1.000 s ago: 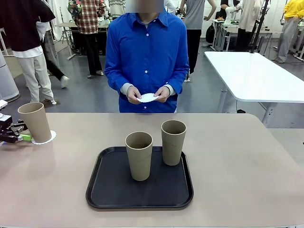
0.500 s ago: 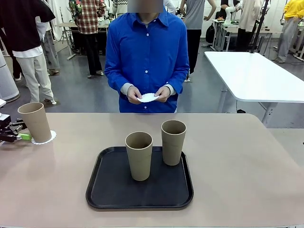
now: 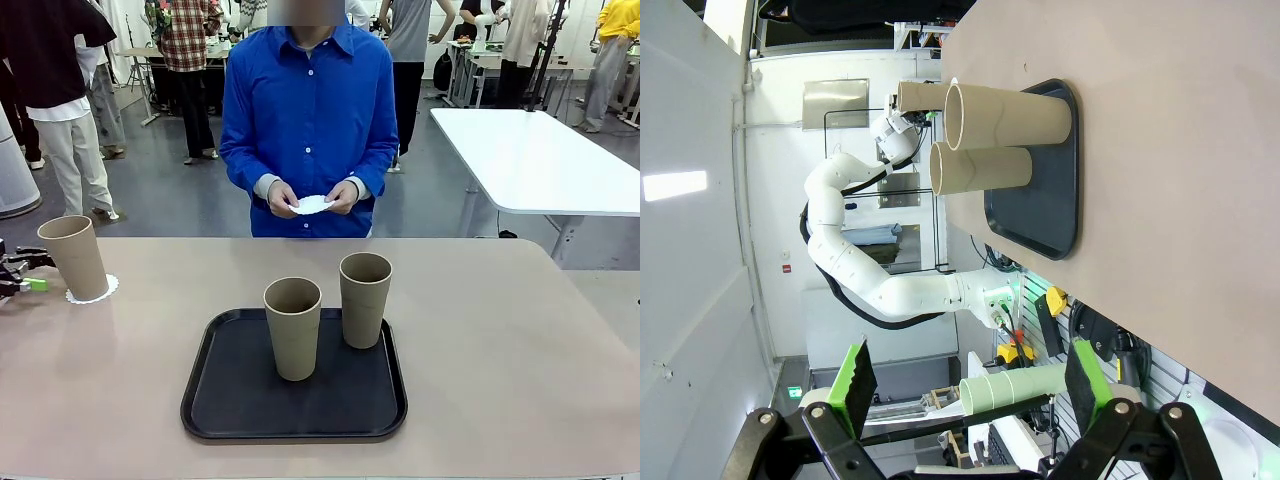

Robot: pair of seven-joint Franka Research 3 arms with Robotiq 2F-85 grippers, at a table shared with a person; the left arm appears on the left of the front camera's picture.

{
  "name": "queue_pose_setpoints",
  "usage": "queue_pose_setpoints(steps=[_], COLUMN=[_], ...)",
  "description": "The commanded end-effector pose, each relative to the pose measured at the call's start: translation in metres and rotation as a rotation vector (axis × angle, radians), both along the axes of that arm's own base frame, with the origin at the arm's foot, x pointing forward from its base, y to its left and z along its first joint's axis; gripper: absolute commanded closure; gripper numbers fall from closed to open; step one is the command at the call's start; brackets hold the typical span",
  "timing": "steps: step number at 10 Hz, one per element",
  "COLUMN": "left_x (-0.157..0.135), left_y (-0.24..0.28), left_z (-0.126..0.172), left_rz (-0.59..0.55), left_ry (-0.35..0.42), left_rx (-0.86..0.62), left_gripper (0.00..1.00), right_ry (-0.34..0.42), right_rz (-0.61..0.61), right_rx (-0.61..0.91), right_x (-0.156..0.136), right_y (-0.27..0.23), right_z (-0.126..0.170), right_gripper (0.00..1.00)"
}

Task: Place coasters on the table and set cups on them.
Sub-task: Pick up one Reusable plastic cup and place it on a coaster set by the human.

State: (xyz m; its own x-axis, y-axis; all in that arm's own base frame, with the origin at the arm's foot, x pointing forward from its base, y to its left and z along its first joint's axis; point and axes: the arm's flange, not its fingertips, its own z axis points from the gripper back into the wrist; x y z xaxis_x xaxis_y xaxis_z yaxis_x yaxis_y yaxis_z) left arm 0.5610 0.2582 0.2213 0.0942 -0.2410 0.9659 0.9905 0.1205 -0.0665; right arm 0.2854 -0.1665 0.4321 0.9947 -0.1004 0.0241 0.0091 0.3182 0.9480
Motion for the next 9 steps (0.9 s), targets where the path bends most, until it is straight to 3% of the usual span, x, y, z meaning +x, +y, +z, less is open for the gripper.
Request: queue_pose_setpoints(steps=[1,4,7,9], left_x=[-0.022,-0.087,-0.143,-0.158], left_y=[0.002,-0.009,-0.051,-0.084], left_z=[0.033,0.116,0.186,0.231], left_rz=[0.140,0.479,0.489,0.465], left_ry=[0.022,0.057,0.046,0.002], left_rx=[0.113,0.274,0.449,0.536], left_gripper=[0.00,0.00,0.00,0.00], right_ry=[-0.004,-0.004,-0.004,-0.004], right_rz=[0.002,0.002,0.002,0.002], right_rx=[0.009,0.009,0.009,0.009], right_x=[-0.001,-0.001,-0.001,-0.001], right_y=[0.001,0.001,0.001,0.001], right_z=[0.000,0.000,0.000,0.000], right_gripper=[0.00,0.00,0.00,0.00])
